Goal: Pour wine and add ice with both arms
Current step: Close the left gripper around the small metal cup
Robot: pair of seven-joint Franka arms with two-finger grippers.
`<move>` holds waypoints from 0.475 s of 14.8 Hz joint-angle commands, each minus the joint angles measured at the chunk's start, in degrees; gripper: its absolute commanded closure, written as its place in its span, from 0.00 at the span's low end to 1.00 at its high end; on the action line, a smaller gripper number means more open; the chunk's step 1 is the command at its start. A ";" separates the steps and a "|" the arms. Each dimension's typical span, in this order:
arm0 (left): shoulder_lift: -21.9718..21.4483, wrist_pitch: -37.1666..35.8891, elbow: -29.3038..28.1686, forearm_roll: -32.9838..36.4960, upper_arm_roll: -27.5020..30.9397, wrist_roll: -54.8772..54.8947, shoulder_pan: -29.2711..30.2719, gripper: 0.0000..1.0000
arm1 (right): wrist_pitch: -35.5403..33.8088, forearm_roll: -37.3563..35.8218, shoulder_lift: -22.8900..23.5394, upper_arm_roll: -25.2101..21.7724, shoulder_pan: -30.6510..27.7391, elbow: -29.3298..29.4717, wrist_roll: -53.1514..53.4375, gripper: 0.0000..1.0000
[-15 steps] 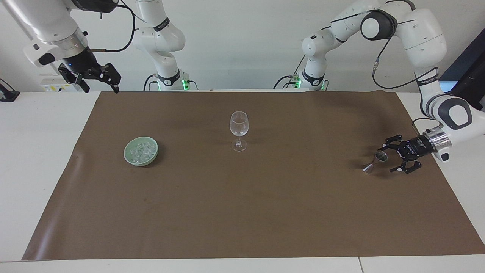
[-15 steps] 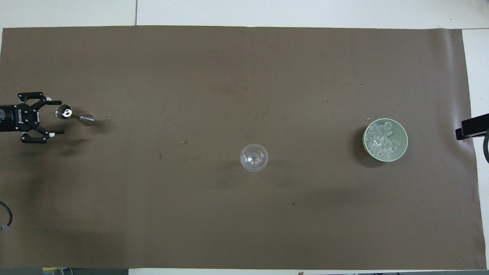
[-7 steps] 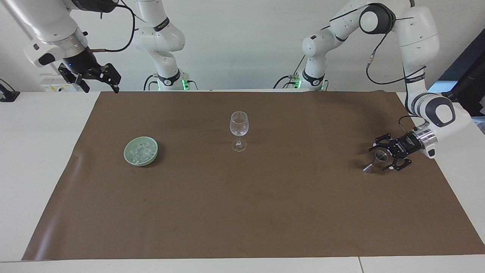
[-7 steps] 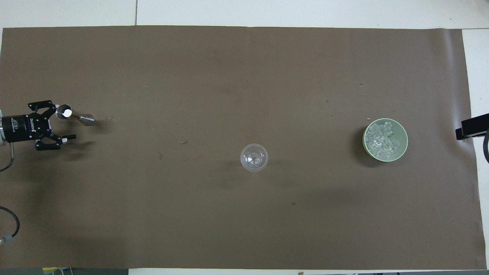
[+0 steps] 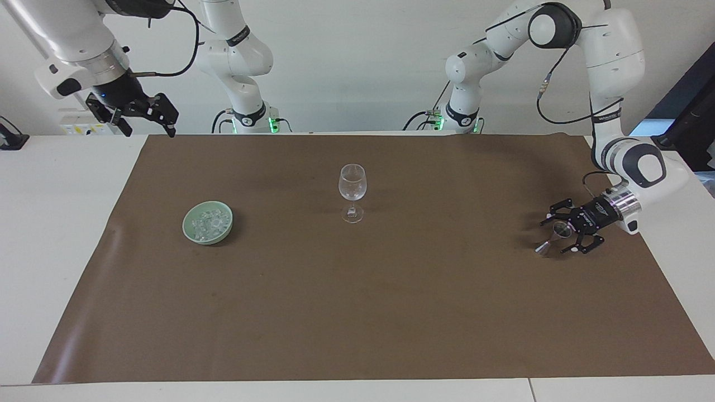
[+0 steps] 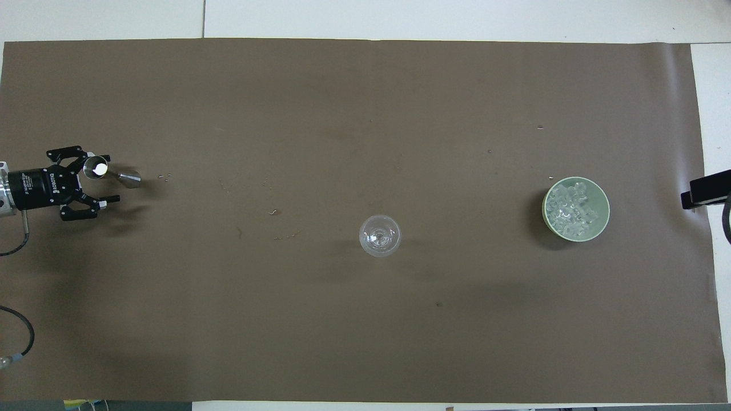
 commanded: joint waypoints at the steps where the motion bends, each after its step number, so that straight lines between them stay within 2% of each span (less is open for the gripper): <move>1: -1.74 1.72 -2.39 -1.84 -0.07 1.12 -0.46 0.13 | 0.48 0.52 -1.43 0.31 -0.78 -1.48 -1.00 0.00; 7: -1.74 2.07 -2.39 -1.84 -0.25 1.38 -0.55 0.21 | 0.48 0.44 -1.43 0.31 -0.78 -1.48 -1.00 0.00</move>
